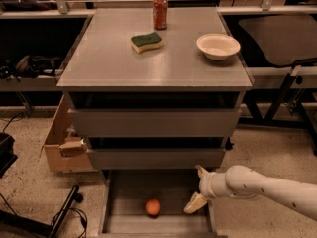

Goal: Pick orange from bottom drawer and place on counter

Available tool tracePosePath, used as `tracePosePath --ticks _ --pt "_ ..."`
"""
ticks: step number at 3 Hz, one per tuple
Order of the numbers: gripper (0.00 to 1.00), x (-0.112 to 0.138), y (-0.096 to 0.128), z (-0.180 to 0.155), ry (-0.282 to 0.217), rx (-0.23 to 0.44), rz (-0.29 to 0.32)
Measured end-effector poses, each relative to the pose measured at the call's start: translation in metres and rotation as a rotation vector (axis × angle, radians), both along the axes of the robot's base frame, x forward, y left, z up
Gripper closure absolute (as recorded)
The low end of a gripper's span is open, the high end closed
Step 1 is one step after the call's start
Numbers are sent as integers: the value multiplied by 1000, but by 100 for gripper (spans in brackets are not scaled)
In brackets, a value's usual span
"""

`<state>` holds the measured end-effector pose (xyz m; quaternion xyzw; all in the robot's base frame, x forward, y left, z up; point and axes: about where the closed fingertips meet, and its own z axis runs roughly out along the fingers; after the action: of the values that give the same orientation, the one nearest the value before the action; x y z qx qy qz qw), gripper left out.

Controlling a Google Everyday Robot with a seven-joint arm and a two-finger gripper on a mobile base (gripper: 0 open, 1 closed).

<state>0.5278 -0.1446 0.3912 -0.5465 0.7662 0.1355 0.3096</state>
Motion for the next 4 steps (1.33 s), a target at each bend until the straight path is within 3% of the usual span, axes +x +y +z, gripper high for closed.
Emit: tracePosePath --ticks 1,2,4 --pt "0 9 28 -51 27 35 55" --pt "0 21 65 -131 46 138 105" --pt "0 13 107 -233 95 272 134"
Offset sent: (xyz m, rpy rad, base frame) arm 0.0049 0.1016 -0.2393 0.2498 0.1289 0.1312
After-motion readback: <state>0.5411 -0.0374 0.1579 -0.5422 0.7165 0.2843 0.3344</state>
